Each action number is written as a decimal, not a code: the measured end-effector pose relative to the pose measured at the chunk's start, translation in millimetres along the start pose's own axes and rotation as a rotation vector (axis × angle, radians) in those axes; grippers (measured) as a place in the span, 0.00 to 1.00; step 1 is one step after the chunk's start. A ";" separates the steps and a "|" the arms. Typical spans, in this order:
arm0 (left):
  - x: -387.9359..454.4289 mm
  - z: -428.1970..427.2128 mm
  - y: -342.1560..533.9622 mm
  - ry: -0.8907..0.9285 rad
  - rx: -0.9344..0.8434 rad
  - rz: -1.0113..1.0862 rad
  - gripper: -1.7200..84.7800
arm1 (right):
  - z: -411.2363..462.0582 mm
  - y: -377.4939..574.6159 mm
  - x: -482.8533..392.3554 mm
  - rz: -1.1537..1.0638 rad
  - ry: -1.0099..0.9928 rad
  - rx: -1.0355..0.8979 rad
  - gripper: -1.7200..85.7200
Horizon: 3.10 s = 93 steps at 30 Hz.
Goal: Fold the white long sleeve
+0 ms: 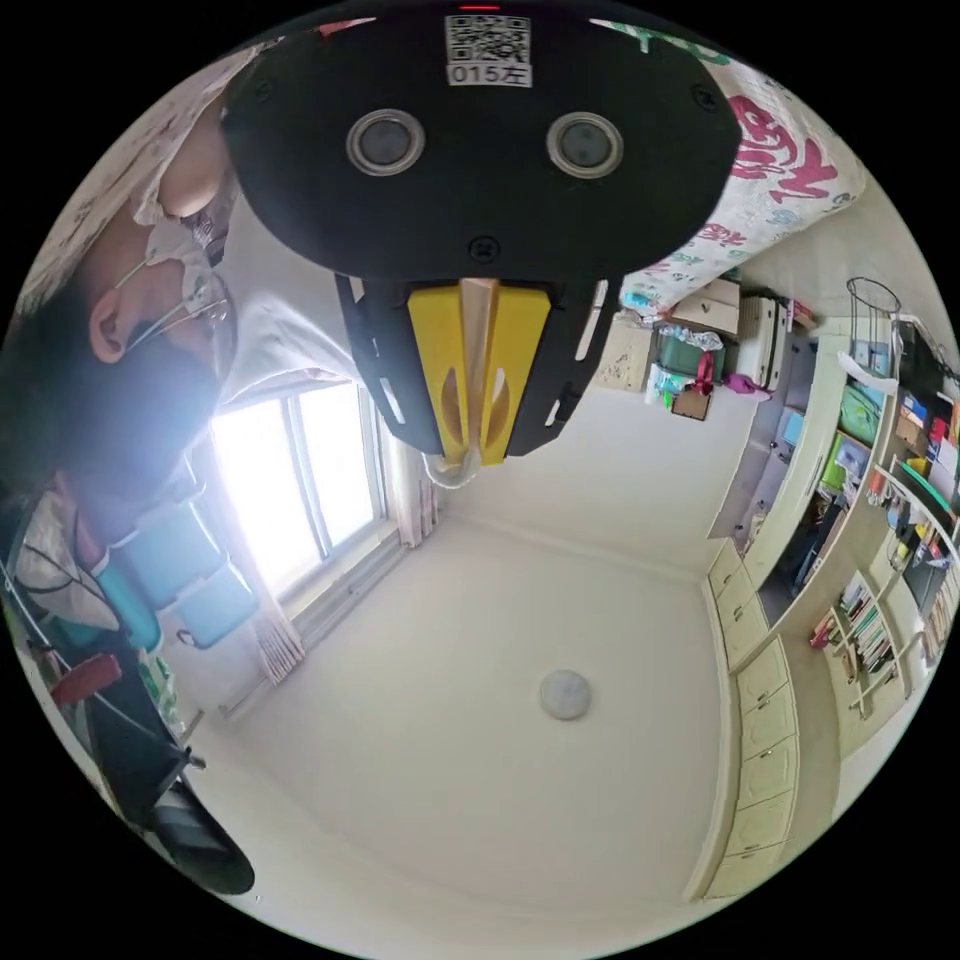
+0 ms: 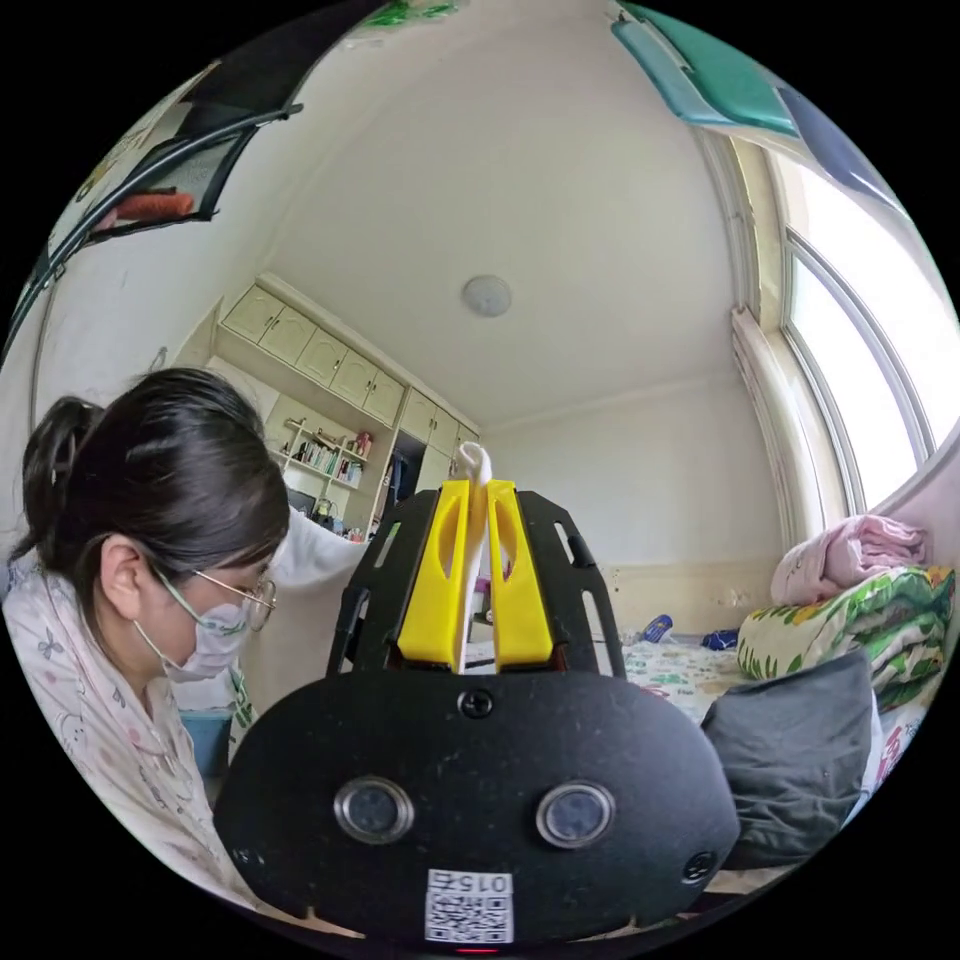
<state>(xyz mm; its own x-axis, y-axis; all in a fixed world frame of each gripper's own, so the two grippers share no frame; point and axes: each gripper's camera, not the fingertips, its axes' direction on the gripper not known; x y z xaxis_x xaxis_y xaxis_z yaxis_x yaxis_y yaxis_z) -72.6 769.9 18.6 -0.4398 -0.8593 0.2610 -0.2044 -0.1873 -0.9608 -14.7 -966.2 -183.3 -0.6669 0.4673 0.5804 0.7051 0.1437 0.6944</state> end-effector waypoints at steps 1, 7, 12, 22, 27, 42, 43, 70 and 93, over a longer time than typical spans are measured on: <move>-1.4 -11.5 -0.5 0.005 0.018 -0.010 0.02 | -2.8 -2.1 -2.5 0.001 -0.004 0.012 0.06; -3.0 -119.1 27.7 0.024 0.207 -0.054 0.02 | -25.6 -26.9 -16.2 0.003 -0.049 0.149 0.06; 4.9 -163.6 67.6 0.007 0.247 -0.021 0.02 | 7.9 -54.2 -12.0 -0.003 -0.021 0.137 0.06; -65.1 -91.4 210.9 -0.045 0.027 -0.126 0.02 | 211.4 -69.2 106.7 0.193 0.021 -0.117 0.06; -149.0 36.3 346.1 -0.140 -0.310 -0.197 0.02 | 408.6 -25.7 205.2 0.308 0.139 -0.441 0.05; -321.8 225.3 760.8 -0.148 -0.986 -0.376 0.02 | 698.5 151.8 445.0 0.775 0.196 -1.069 0.05; -324.3 223.4 772.5 -0.147 -0.983 -0.376 0.02 | 702.9 154.6 449.1 0.785 0.190 -1.079 0.05; -153.1 211.0 816.1 -0.215 -1.093 -0.085 0.10 | 545.5 44.1 191.9 -0.021 -0.207 -0.956 0.05; 267.6 167.9 821.1 0.671 -1.329 0.494 0.11 | 383.9 158.8 37.3 -0.233 -0.553 -1.074 0.11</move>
<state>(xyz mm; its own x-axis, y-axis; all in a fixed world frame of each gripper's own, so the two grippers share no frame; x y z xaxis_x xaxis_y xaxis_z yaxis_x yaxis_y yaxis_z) -211.2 306.3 -716.1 -0.9134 -0.2781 0.2972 -0.3636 0.8859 -0.2882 164.9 -591.1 -214.7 -0.3744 0.8708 0.3186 -0.1478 -0.3953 0.9066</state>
